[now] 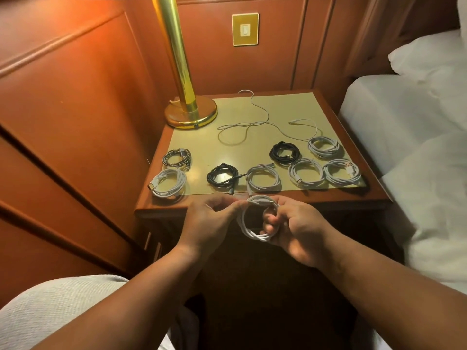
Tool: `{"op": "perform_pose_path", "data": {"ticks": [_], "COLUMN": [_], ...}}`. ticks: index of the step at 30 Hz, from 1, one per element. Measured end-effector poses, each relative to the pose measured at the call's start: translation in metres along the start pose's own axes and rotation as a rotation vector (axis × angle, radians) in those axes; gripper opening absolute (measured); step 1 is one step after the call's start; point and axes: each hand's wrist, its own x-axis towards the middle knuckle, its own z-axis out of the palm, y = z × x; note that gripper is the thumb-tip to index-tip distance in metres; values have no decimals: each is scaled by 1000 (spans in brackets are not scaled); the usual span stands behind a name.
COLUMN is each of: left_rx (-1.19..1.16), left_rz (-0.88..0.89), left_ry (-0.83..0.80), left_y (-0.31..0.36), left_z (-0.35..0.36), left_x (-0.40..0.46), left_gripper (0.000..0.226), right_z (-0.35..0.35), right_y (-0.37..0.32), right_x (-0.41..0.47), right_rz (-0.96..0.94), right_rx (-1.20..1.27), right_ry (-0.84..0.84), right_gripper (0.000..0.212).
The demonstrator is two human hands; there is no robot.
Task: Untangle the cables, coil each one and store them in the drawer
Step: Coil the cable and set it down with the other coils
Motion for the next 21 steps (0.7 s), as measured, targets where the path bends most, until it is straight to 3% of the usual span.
{"op": "perform_pose_path", "data": {"ticks": [6, 9, 16, 19, 20, 21], "left_rx": [-316, -263, -225, -204, -210, -221], "left_rz": [-248, -236, -103, -82, -82, -83], "left_ry": [-162, -206, -287, -264, -255, -250], "left_y": [-1, -2, 5, 6, 6, 6], "left_z": [5, 2, -1, 0, 1, 1], "left_x": [1, 2, -1, -3, -4, -4], "left_gripper": [15, 25, 10, 12, 13, 13], "right_z": [-1, -3, -3, -3, -3, -3], "right_y": [-4, -4, -7, -7, -6, -5], "right_x": [3, 5, 1, -1, 0, 1], "right_rz": [-60, -41, -35, -77, -106, -134], "right_rx": [66, 134, 236, 79, 0, -69], "right_ry": [67, 84, -9, -75, -85, -92], "right_gripper": [45, 45, 38, 7, 6, 18]}}
